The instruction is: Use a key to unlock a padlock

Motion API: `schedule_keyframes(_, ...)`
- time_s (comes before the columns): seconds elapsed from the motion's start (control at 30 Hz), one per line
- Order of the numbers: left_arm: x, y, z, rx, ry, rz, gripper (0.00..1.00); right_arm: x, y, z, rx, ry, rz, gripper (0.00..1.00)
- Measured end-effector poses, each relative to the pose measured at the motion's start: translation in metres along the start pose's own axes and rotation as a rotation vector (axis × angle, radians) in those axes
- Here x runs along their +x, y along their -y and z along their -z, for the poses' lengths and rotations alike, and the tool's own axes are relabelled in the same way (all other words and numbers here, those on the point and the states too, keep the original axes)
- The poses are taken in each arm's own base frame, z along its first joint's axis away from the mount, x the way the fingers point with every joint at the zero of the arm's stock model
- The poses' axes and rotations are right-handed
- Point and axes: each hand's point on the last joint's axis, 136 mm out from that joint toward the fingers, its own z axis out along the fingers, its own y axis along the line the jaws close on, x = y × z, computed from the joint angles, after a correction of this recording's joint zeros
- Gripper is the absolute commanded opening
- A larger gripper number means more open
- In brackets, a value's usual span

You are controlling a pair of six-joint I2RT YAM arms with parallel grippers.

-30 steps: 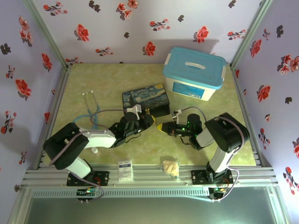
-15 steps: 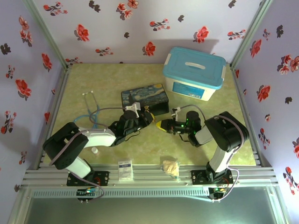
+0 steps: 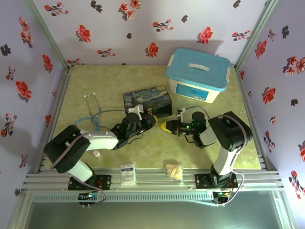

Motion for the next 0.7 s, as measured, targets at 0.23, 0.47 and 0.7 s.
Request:
schedule_keyframes(0.23, 0.000, -0.001, -0.002, 0.006, 0.006, 0.002, 0.00, -0.001, 0.000, 0.001, 0.001, 0.005, -0.011, 0.00)
schedule_keyframes(0.47, 0.005, -0.010, 0.000, 0.007, 0.007, 0.037, 0.00, 0.001, 0.008, -0.001, 0.007, -0.004, -0.037, 0.00)
schedule_keyframes(0.7, 0.002, -0.010, 0.002, 0.021, 0.024, 0.075, 0.00, 0.000, 0.005, -0.004, 0.025, 0.048, -0.040, 0.00)
